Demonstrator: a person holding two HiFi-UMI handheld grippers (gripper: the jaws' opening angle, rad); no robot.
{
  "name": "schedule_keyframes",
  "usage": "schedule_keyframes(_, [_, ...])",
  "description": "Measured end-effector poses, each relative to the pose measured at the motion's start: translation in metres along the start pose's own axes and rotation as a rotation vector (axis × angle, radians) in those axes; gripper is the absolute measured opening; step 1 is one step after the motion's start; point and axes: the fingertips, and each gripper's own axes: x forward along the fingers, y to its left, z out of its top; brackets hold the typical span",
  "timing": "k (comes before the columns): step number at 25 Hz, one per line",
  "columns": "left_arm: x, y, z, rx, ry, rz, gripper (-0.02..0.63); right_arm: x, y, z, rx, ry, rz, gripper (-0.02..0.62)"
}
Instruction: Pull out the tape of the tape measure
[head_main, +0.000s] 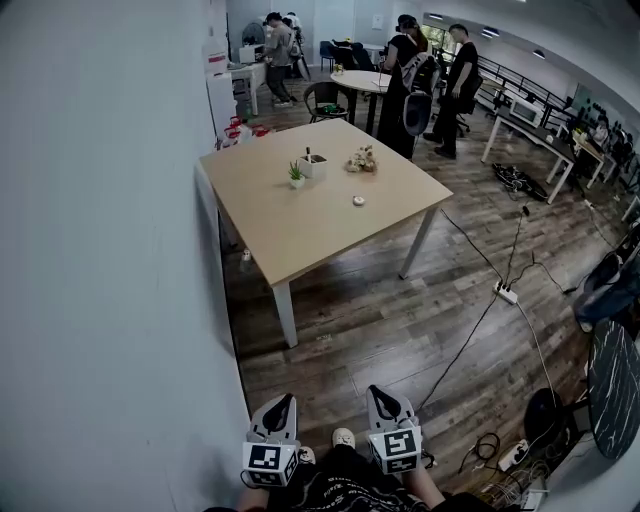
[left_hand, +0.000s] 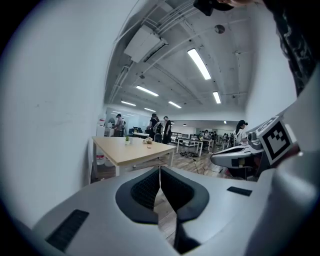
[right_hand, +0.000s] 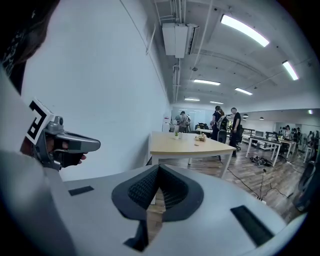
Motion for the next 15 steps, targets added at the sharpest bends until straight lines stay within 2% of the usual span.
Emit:
schedule_keyframes(6, [0.008,0.002,0.001,-0.01,0.003,0.003,0.01,0.003,-0.023,-0.003,0.005,-0.008,-0.056,0.012])
schedule_keyframes(10, [0.018,-0.002,0.003,-0.023,0.004,-0.012,0.012,0.01,-0.034,0.0,0.032,-0.03,-0.024,0.014])
schedule_keyframes(12, [0.026,-0.007,0.004,-0.036,0.011,-0.038,0.047,0.015,-0.036,0.002,0.037,-0.027,-0.001,0.015])
schedule_keyframes(13, [0.03,-0.011,0.004,-0.043,0.012,-0.054,0.098,0.017,-0.037,0.002,0.043,-0.023,0.018,0.03])
schedule_keyframes(15, [0.038,-0.016,0.007,-0.055,0.01,-0.073,0.17,0.023,-0.036,0.002,0.051,-0.018,0.063,0.209])
